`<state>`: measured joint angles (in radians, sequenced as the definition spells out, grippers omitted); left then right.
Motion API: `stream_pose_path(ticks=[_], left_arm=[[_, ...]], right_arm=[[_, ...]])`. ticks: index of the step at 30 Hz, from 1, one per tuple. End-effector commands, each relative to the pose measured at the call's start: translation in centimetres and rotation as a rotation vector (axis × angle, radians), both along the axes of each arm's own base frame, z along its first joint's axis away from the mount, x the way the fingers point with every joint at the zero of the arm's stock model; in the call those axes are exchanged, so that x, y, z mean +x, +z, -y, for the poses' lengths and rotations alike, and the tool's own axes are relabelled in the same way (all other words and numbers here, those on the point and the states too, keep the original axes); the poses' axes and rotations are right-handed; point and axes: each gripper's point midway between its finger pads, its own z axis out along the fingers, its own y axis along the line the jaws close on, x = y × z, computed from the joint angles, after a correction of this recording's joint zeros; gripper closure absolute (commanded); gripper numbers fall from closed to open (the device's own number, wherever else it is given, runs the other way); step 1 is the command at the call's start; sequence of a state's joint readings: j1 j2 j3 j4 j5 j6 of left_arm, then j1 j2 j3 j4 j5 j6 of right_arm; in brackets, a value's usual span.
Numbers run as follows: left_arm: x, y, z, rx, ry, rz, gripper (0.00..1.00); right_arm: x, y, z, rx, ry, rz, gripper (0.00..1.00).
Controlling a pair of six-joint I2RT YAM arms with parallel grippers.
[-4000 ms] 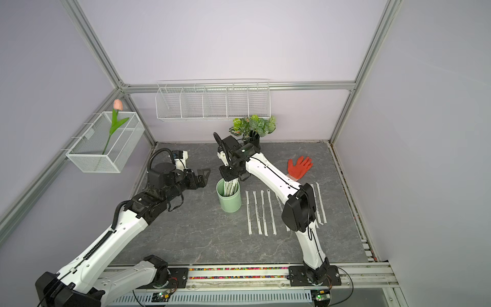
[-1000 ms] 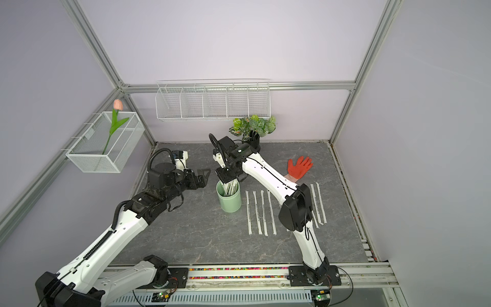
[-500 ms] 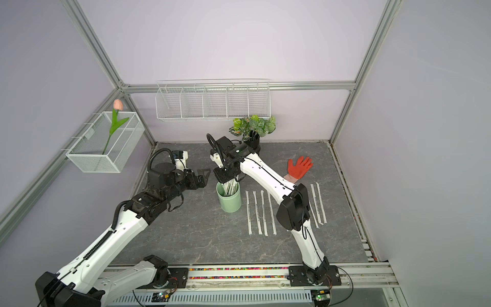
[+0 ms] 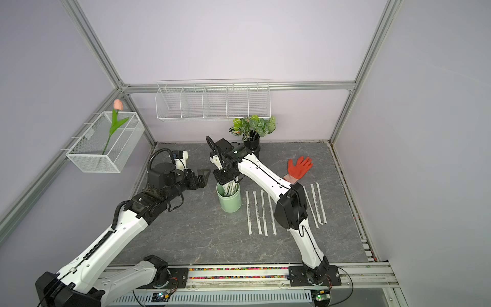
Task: Take the straws out of the storage container
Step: Pick up the straw from the container.
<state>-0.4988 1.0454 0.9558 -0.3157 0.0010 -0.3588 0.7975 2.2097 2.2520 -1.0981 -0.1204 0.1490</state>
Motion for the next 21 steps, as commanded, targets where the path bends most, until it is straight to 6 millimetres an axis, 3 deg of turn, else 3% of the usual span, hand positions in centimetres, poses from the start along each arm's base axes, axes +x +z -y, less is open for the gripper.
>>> stream_pose_path(ticks=[1, 10, 21], left_arm=[[-0.1, 0.5, 0.3, -0.005, -0.012, 0.005, 0.00], [-0.1, 0.6, 0.3, -0.008, -0.014, 0.007, 0.00], [-0.2, 0.7, 0.3, -0.011, -0.016, 0.008, 0.00]], right_arm=[[0.1, 0.2, -0.6, 0.017, 0.016, 0.011, 0.79], [-0.1, 0.6, -0.5, 0.019, 0.019, 0.013, 0.87], [-0.9, 3.0, 0.2, 0.028, 0.022, 0.048, 0.90]])
